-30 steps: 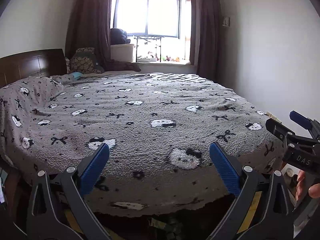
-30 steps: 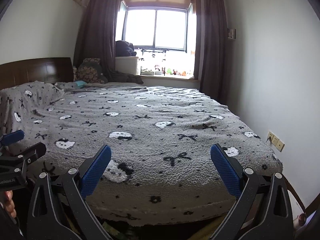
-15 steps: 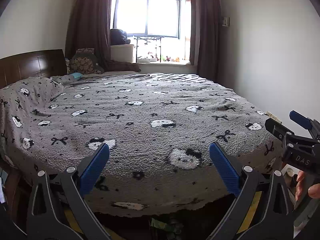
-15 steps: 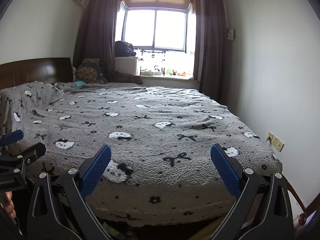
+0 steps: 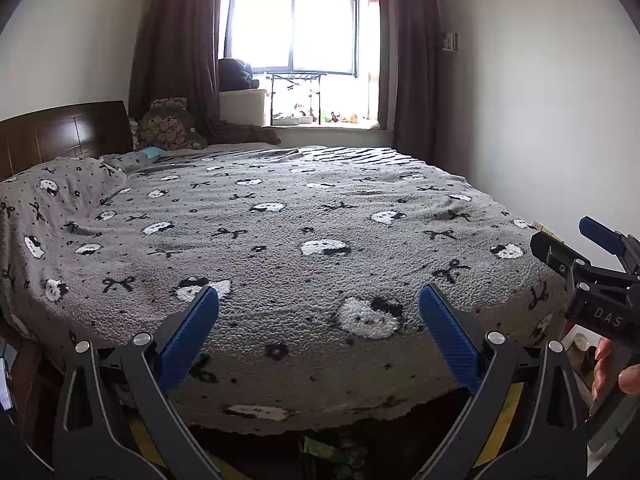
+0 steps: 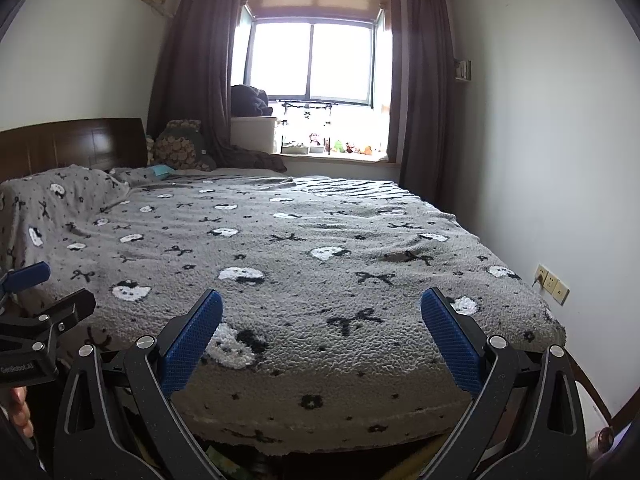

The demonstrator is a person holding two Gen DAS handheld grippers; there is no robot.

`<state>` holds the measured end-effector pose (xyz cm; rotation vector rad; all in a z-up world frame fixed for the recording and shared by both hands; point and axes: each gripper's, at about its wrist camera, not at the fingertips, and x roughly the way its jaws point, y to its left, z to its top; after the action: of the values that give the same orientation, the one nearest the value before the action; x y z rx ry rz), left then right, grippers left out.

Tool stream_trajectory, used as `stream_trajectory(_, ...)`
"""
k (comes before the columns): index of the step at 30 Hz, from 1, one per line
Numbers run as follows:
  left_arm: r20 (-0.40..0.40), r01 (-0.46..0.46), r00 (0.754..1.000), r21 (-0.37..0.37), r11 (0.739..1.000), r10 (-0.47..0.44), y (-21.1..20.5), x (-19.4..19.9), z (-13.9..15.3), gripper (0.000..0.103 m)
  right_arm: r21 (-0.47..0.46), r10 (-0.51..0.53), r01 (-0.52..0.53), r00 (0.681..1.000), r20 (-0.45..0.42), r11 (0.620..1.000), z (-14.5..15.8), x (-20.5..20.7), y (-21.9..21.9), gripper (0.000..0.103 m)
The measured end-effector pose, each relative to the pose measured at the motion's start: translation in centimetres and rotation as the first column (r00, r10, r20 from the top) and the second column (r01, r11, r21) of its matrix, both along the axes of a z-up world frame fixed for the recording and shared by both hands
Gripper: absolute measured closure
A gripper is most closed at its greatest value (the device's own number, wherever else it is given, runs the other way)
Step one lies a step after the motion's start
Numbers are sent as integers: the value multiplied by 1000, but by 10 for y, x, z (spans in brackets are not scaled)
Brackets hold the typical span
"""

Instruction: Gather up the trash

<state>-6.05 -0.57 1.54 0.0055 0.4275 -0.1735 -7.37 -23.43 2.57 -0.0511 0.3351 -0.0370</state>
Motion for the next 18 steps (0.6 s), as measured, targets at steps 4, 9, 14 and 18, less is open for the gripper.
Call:
stream_trajectory(4, 1, 4, 1000, 3, 1000, -4, 0, 0, 0, 8, 0, 0, 0, 1000, 0, 1000, 0, 0, 0, 4)
stream_trajectory(9, 5, 8, 1000, 4, 1000, -8, 2, 0, 1, 8, -1, 4, -4, 1000, 2, 1000, 0, 0, 0, 3)
stream_trajectory(14, 7, 13, 1000, 5, 1000, -13, 4, 1, 1, 8, -2, 6, -6, 1000, 1, 1000, 1, 1, 0, 4)
stream_trajectory(18, 7, 14, 1000, 5, 1000, -14, 5, 1, 2, 8, -3, 9, -9, 1000, 2, 1000, 1, 1, 0, 4)
